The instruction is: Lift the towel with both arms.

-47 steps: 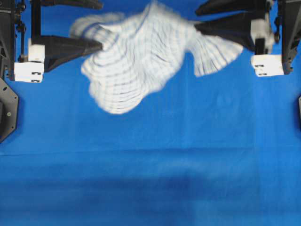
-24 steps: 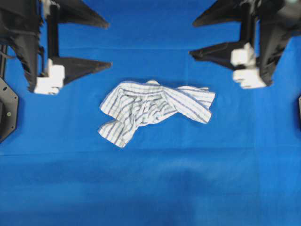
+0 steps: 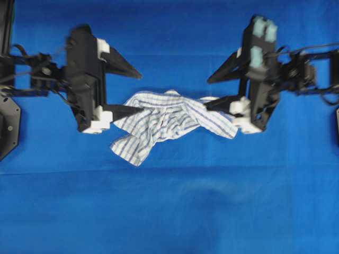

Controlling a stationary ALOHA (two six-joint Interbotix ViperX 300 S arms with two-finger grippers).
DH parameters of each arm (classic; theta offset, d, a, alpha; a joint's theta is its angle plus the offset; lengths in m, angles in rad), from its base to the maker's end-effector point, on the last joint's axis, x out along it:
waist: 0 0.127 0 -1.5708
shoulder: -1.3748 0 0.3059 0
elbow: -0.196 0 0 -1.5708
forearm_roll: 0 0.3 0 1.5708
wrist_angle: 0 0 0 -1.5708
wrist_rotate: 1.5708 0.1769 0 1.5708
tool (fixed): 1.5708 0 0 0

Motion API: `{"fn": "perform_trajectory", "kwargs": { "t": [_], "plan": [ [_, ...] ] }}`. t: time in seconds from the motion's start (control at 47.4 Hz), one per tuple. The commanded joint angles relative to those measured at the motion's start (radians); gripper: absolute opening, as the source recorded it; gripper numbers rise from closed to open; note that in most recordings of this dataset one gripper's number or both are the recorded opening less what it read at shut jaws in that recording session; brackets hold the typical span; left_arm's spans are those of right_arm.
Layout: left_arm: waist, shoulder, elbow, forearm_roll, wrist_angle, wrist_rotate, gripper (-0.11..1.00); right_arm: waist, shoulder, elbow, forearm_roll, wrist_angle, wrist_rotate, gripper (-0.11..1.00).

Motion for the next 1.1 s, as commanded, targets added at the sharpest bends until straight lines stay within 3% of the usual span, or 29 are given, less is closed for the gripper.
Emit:
{"fn": "perform_trajectory", "kwargs": {
  "t": [0.0, 0.19, 0.527, 1.075],
  "plan": [
    [-0.002, 0.043, 0.018, -0.002, -0.044, 0.002, 0.91, 0.014, 0.043, 0.0, 0.002, -0.052, 0.005, 0.64],
    [-0.009, 0.19, 0.071, -0.003, -0.118, -0.002, 0.91, 0.044, 0.186, -0.006, 0.002, -0.11, 0.005, 0.64],
    [-0.048, 0.37, 0.055, -0.003, -0.206, -0.003, 0.91, 0.054, 0.35, -0.009, 0.003, -0.209, 0.005, 0.64],
    [-0.055, 0.468, 0.032, -0.003, -0.222, -0.003, 0.86, 0.052, 0.485, -0.025, 0.003, -0.278, 0.005, 0.64]
  ]
}}
